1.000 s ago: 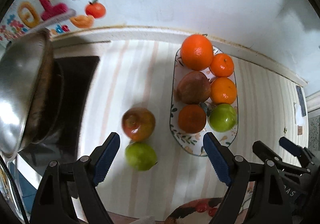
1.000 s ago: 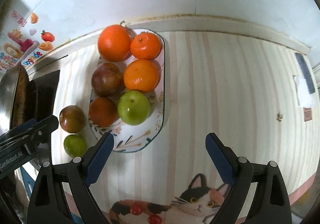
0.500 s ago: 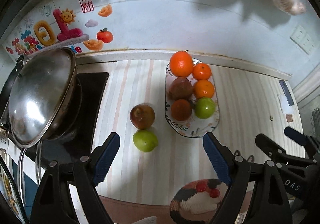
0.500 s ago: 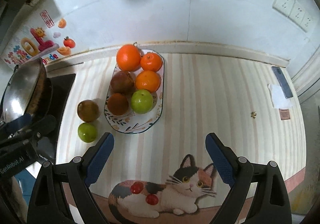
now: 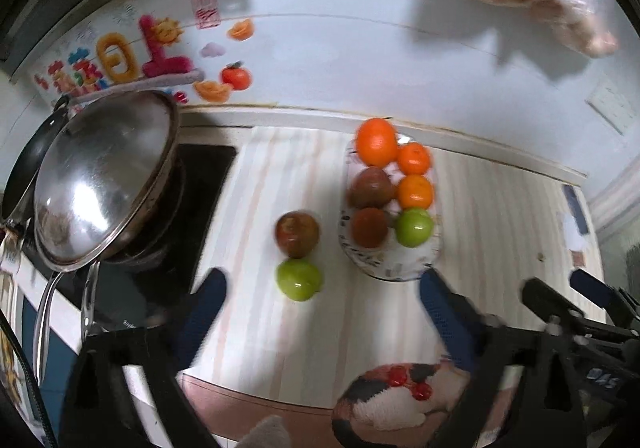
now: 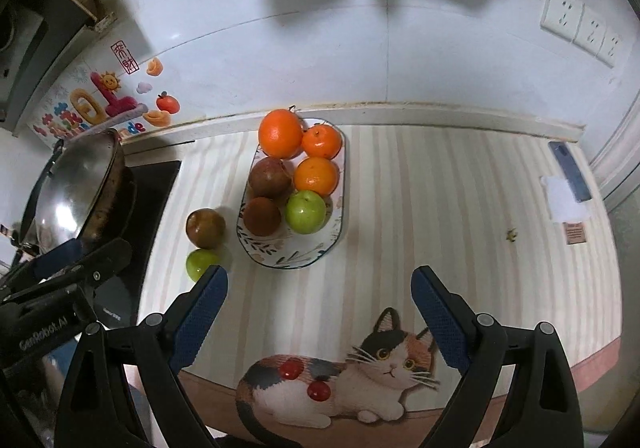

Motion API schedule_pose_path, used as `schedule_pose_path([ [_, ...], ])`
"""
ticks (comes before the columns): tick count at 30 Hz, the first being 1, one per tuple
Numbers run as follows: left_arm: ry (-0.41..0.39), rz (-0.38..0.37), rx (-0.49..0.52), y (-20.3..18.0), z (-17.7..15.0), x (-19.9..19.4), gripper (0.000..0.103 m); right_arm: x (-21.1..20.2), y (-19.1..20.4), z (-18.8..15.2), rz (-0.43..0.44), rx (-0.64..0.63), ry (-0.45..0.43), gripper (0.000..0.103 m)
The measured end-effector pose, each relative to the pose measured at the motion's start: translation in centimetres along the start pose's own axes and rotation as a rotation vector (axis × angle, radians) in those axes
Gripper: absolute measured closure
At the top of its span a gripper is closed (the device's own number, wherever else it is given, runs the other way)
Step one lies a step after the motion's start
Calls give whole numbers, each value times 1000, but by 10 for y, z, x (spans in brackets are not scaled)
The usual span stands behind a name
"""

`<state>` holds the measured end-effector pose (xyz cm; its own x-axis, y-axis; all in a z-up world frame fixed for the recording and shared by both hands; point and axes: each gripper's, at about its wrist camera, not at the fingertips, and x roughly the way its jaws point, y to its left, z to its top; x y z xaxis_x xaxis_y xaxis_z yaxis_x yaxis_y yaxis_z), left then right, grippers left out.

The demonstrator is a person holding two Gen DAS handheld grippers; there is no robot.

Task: Organize fruits
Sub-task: 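Lift both tools away from the plate, then grasp the small green lime with the right tool while the left tool grasps the brown apple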

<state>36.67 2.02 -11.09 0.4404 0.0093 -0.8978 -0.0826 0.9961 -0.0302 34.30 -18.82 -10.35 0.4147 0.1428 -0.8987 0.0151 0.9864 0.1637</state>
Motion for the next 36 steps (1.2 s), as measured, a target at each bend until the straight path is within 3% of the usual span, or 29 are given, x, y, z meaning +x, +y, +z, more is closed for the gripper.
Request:
schedule_pose_path([
  [4, 57, 65, -63, 23, 2, 34, 1, 33, -12, 6, 63, 28, 81, 5],
  [11, 231, 54, -139, 51, 22, 109, 1, 108, -19, 11, 163, 89, 216, 5],
  [14, 307, 85, -88, 52, 37, 139, 1, 140, -7, 12, 238, 104, 242, 5],
  [17, 351, 164, 9, 52, 45, 158, 1, 173, 16, 7, 323, 129, 289, 5],
  [23, 405, 284, 119, 66, 41, 169, 1, 223, 80, -7, 361, 97, 362, 6],
  [29, 435, 301, 112, 81, 34, 179, 1, 262, 123, -18, 406, 89, 424, 15],
  [32, 436, 299, 111, 86, 30, 179, 1, 273, 136, -20, 419, 81, 430, 23],
  [34, 436, 291, 112, 88, 29, 178, 1, 275, 143, -18, 403, 49, 427, 41],
  [36, 437, 277, 112, 86, 31, 178, 1, 276, 144, -20, 408, 52, 437, 41],
])
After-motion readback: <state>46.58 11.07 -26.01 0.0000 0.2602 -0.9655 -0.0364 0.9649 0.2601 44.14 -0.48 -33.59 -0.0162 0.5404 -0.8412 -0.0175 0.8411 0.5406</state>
